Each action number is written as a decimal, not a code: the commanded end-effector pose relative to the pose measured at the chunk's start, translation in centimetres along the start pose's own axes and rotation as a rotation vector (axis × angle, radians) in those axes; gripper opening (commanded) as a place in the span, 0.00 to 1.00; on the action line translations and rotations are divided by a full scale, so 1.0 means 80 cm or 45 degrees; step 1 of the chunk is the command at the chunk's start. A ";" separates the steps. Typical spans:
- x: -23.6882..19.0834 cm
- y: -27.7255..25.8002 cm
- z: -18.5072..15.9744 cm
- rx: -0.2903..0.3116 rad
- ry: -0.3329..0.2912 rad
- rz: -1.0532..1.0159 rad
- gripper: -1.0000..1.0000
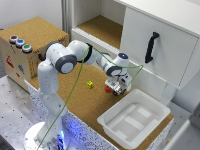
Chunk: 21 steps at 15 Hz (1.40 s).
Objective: Place the purple block on top of the yellow block
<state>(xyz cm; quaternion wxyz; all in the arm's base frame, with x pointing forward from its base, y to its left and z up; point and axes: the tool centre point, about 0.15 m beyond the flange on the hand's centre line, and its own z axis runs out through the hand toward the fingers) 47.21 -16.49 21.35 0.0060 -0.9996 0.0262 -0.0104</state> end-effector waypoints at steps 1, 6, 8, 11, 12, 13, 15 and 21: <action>-0.024 0.000 -0.037 -0.042 0.097 0.020 0.00; -0.022 -0.018 -0.089 0.012 0.148 0.009 0.00; -0.026 -0.036 -0.097 0.026 0.130 0.026 0.00; -0.034 -0.072 -0.094 0.045 0.078 0.061 0.00; -0.036 -0.082 -0.093 0.053 0.075 0.076 0.00; -0.038 -0.097 -0.093 0.057 0.055 0.082 0.00; -0.043 -0.120 -0.093 0.040 0.037 0.099 0.00; -0.080 -0.190 -0.097 0.011 -0.045 0.106 0.00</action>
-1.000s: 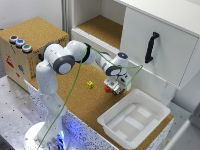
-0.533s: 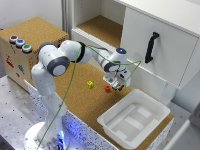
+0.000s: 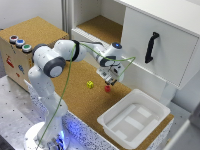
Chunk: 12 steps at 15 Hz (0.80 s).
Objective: Place the purple block on top of the yellow block
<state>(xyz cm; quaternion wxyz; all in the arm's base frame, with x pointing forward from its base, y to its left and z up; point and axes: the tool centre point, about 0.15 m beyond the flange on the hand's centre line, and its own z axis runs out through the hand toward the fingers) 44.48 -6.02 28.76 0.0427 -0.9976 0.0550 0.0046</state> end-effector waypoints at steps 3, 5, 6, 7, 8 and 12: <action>-0.081 -0.076 0.015 -0.066 -0.034 0.047 0.00; -0.099 -0.084 0.023 -0.056 -0.051 0.056 0.00; -0.109 -0.089 0.029 -0.051 -0.060 0.062 0.00; -0.114 -0.093 0.034 -0.044 -0.069 0.063 0.00; -0.116 -0.096 0.038 -0.037 -0.070 0.055 0.00; -0.106 -0.104 0.053 -0.024 -0.080 0.013 0.00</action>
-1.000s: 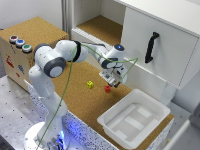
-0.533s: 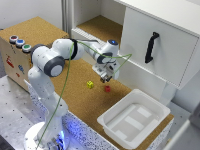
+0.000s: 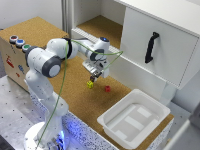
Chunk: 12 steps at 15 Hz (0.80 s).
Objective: Place the purple block on top of the yellow block
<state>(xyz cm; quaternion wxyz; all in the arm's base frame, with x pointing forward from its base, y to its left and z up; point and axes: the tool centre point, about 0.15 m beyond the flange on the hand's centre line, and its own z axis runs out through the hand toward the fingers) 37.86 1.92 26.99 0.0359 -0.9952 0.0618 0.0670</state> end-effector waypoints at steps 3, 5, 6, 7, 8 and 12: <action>0.007 -0.017 0.028 -0.004 0.087 -0.042 0.00; 0.015 -0.016 0.029 -0.005 0.083 -0.051 0.00; 0.019 -0.012 0.031 0.001 0.081 -0.037 0.00; 0.023 -0.010 0.035 0.006 0.076 -0.037 0.00; 0.028 -0.009 0.039 0.006 0.067 -0.050 0.00; 0.045 0.003 0.042 0.015 0.051 -0.082 0.00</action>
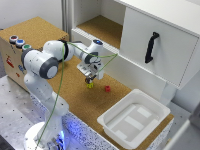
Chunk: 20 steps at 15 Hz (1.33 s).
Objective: Place the purple block on top of the yellow block
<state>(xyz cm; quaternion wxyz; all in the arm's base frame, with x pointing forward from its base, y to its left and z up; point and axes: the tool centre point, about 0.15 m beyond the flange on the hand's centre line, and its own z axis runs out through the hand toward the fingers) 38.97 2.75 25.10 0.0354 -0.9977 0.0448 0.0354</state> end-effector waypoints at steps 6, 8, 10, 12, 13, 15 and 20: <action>0.028 0.017 -0.014 -0.010 0.007 -0.064 1.00; 0.020 0.013 -0.049 0.009 0.064 -0.090 1.00; 0.010 0.012 -0.084 0.031 0.107 -0.108 1.00; 0.000 0.020 -0.113 0.043 0.131 -0.119 1.00; -0.005 0.026 -0.124 0.058 0.133 -0.117 1.00; -0.016 0.050 -0.138 0.049 0.137 -0.099 1.00; -0.039 0.113 -0.138 -0.032 0.119 -0.097 1.00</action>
